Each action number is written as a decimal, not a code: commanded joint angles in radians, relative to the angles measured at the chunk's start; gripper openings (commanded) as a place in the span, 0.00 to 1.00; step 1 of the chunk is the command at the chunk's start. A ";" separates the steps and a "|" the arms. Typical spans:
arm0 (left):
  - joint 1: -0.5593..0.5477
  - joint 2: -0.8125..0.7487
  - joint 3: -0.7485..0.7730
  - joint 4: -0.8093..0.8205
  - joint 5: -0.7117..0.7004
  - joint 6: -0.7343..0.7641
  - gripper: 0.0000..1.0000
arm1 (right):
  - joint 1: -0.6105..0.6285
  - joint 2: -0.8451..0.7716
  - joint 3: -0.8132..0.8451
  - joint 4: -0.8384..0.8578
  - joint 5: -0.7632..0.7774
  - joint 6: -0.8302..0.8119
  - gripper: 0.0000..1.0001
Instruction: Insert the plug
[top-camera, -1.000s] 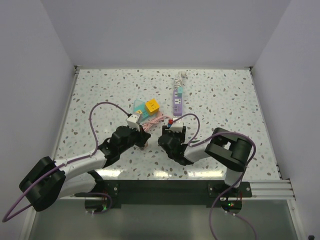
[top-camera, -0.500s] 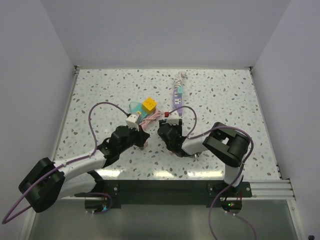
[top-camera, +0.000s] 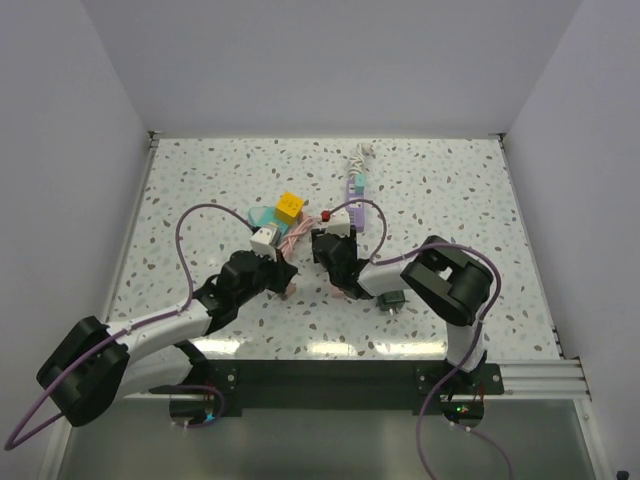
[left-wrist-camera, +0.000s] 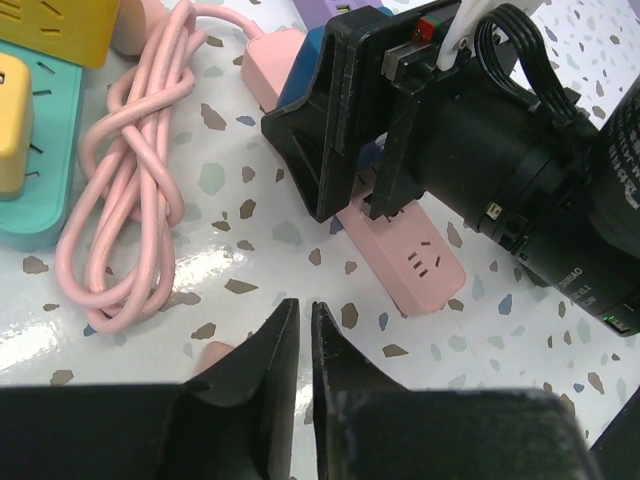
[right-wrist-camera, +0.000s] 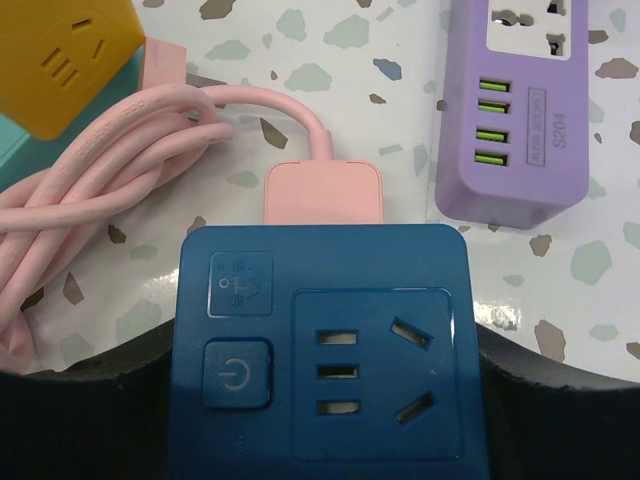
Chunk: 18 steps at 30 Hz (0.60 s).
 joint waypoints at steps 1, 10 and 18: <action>0.008 -0.024 -0.002 0.001 -0.008 0.014 0.16 | -0.006 0.044 -0.012 -0.174 -0.325 0.012 0.07; 0.010 -0.039 -0.004 0.001 -0.011 0.017 0.54 | -0.006 -0.116 -0.035 -0.203 -0.344 -0.024 0.69; 0.010 -0.051 -0.007 -0.007 -0.015 0.018 0.57 | -0.006 -0.211 -0.024 -0.244 -0.328 -0.067 0.86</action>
